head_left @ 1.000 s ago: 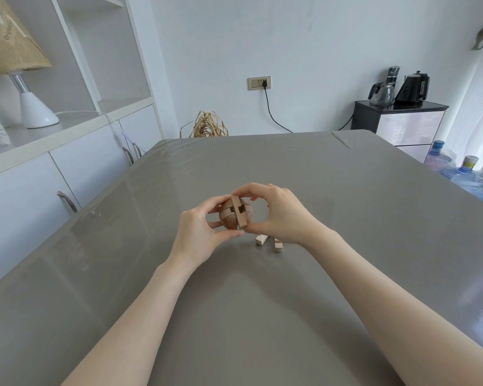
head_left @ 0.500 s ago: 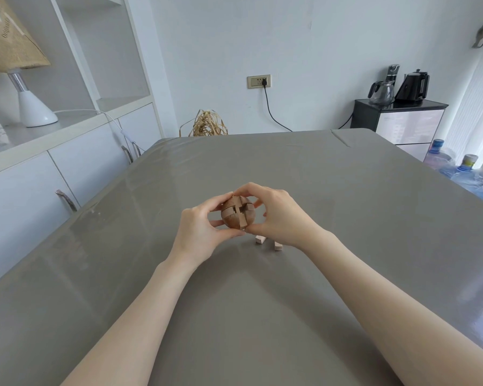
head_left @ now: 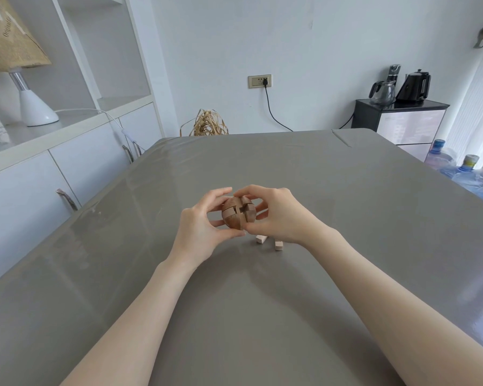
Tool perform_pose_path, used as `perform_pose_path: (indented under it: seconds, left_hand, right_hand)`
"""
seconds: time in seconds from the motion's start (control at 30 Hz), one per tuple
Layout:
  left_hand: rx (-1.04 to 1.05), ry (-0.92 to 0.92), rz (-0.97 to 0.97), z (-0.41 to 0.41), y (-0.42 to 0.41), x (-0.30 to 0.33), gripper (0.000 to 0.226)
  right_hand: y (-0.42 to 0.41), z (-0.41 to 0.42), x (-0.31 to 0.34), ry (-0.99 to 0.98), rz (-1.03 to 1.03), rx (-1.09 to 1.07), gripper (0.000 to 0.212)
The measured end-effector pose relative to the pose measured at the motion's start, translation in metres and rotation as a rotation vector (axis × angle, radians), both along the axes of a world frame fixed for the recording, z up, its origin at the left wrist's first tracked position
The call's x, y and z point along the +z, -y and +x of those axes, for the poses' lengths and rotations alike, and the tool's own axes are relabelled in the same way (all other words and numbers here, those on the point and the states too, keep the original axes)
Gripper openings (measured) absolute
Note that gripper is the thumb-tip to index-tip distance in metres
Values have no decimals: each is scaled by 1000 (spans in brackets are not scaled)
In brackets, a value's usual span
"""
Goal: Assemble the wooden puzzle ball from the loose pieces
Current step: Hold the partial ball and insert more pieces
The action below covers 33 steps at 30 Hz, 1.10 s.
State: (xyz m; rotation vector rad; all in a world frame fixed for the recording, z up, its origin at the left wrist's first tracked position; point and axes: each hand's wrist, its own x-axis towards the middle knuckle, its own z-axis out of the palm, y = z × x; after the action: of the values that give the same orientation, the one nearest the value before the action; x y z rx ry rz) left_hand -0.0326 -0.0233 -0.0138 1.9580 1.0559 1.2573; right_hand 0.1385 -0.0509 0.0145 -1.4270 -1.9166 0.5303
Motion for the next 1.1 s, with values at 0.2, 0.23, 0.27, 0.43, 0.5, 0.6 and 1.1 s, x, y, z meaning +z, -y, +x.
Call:
perform_pose_path:
  seconds: [0.2, 0.23, 0.27, 0.43, 0.5, 0.6, 1.1]
  left_hand:
    - [-39, 12, -32, 2, 4, 2, 66]
    - [-43, 9, -31, 2, 5, 3, 66]
    - [-46, 6, -31, 2, 6, 3, 66]
    - [-70, -12, -44, 4, 10, 6, 62]
    - [-74, -22, -52, 5, 11, 6, 59]
    - [-76, -34, -65, 6, 12, 6, 55]
    - [-62, -12, -111, 5, 4, 7, 56]
  right_hand:
    - [-1, 0, 1, 92, -27, 6, 42]
    - [0, 0, 1, 78, -29, 5, 41]
    - [1, 1, 2, 70, -31, 6, 41]
    - [4, 3, 9, 68, -73, -12, 41]
    - [5, 4, 11, 39, -103, -8, 40]
    - [5, 8, 11, -7, -140, -7, 40]
    - [-1, 14, 6, -184, -221, 74, 47]
